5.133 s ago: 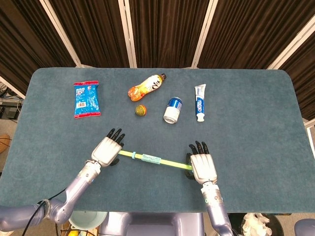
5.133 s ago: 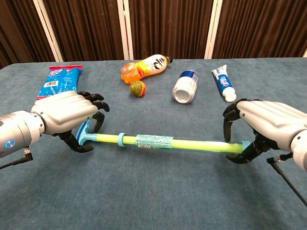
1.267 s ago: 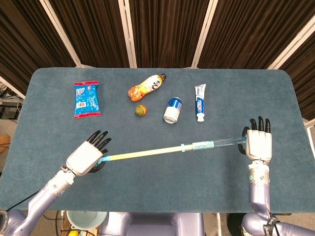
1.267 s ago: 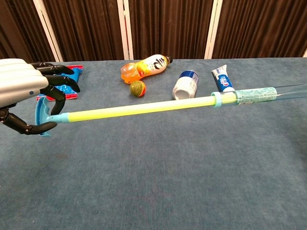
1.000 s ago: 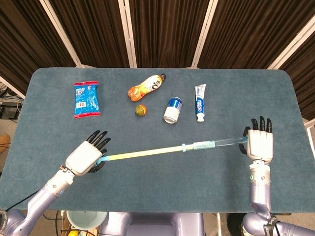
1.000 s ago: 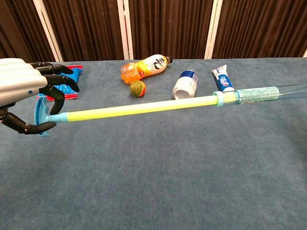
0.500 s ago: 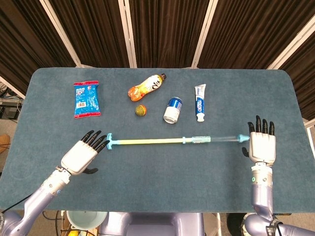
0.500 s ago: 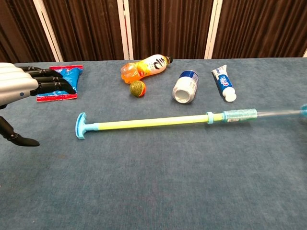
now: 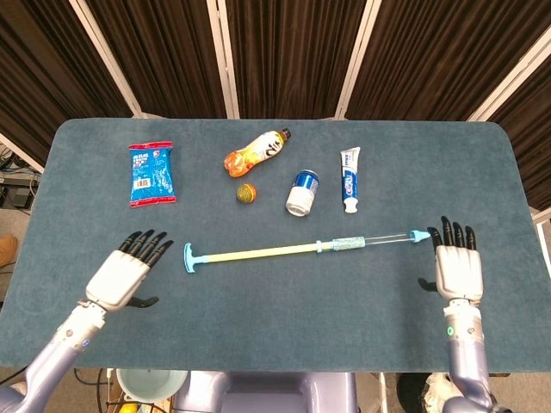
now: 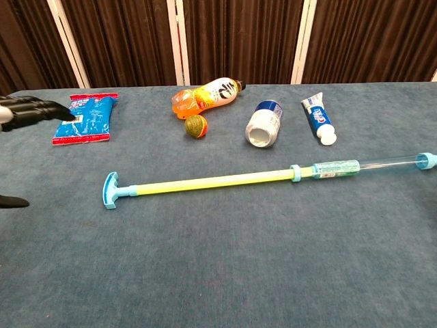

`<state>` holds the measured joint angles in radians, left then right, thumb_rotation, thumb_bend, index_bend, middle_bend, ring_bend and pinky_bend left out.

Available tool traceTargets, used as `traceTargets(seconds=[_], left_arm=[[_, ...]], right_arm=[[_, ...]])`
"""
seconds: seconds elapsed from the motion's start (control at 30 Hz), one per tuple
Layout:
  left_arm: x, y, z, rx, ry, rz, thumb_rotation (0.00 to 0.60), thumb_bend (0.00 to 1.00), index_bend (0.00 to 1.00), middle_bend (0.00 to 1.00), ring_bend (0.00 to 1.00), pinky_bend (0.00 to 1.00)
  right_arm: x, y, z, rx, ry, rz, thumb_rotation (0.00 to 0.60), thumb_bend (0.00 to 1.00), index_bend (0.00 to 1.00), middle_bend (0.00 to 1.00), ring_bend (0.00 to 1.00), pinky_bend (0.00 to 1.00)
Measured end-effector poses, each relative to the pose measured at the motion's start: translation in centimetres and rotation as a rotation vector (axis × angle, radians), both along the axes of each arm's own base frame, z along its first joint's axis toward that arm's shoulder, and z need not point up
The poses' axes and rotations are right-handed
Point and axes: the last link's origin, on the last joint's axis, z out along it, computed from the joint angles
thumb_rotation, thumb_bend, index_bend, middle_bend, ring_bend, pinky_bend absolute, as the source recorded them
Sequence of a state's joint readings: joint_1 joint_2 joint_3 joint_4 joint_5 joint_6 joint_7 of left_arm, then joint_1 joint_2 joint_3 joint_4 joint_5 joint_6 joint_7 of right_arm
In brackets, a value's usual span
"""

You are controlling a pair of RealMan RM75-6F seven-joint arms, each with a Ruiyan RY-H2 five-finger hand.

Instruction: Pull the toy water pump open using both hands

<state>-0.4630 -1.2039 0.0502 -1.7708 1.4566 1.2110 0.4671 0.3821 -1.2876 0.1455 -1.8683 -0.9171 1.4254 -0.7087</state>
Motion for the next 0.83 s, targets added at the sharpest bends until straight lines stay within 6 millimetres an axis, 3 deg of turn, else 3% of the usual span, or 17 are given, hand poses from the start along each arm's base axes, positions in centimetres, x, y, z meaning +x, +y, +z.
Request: traceTargets(seconds=[0.2, 0.57, 0.83], left_arm=[[-2.6, -2.2, 1.4, 0.061, -0.068, 0.088, 0.600, 0.02, 0.00, 0.00, 0.00, 0.08], [-7.0, -6.1, 5.0, 0.158, -0.183, 0.177, 0.600, 0.02, 0.00, 0.00, 0.00, 0.07], [-8.5, -7.0, 6.4, 0.218, -0.166, 0.172, 0.600, 0.02, 0.00, 0.00, 0.00, 0.07]], right_arm=[[-1.3, 2.4, 1.4, 0.009, -0.061, 0.078, 0.600, 0.05, 0.01, 0.00, 0.00, 0.00], [-6.2, 9.2, 7.1, -0.101, -0.127, 0.151, 0.600, 0.06, 0.00, 0.00, 0.00, 0.00], [-6.6, 10.2, 7.7, -0.128, -0.125, 0.171, 0.600, 0.09, 0.00, 0.00, 0.00, 0.00]])
